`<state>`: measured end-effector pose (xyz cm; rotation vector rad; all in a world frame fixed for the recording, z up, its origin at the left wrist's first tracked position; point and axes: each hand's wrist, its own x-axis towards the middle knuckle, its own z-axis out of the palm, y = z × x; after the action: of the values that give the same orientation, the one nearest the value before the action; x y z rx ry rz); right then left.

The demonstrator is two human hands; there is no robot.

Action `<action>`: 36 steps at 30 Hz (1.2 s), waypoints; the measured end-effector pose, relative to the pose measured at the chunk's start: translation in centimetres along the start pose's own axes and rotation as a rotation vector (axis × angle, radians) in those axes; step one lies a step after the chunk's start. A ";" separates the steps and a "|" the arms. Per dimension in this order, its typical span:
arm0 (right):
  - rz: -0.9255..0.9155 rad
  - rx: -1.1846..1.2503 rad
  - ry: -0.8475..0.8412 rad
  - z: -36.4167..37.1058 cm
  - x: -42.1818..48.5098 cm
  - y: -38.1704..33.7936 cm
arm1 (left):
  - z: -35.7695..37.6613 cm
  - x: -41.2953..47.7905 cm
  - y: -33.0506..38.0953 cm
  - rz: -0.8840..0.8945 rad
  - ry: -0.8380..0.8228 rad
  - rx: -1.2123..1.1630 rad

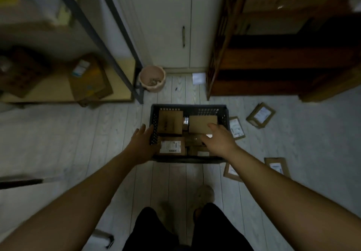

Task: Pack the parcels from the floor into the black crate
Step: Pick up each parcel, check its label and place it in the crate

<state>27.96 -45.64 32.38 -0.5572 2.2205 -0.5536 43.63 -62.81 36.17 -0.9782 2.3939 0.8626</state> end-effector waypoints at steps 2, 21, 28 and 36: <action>-0.017 -0.012 0.053 -2.1 -2.8 -0.3 | -1.4 -2.4 2.4 0.051 0.033 -0.017; 0.287 -0.012 0.569 -12.6 -30.0 11.7 | 0.1 -15.2 20.8 0.549 -0.073 -0.110; 0.265 0.019 0.566 -16.4 -35.8 21.0 | 7.7 -18.4 30.5 0.590 -0.155 -0.102; 0.257 0.108 0.511 -20.5 -39.8 33.1 | 19.8 -20.5 41.0 0.503 -0.242 -0.163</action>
<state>29.56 7.25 49.64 -0.0679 2.6662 -0.7346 30.07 -16.60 49.43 -0.2881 2.4122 1.2862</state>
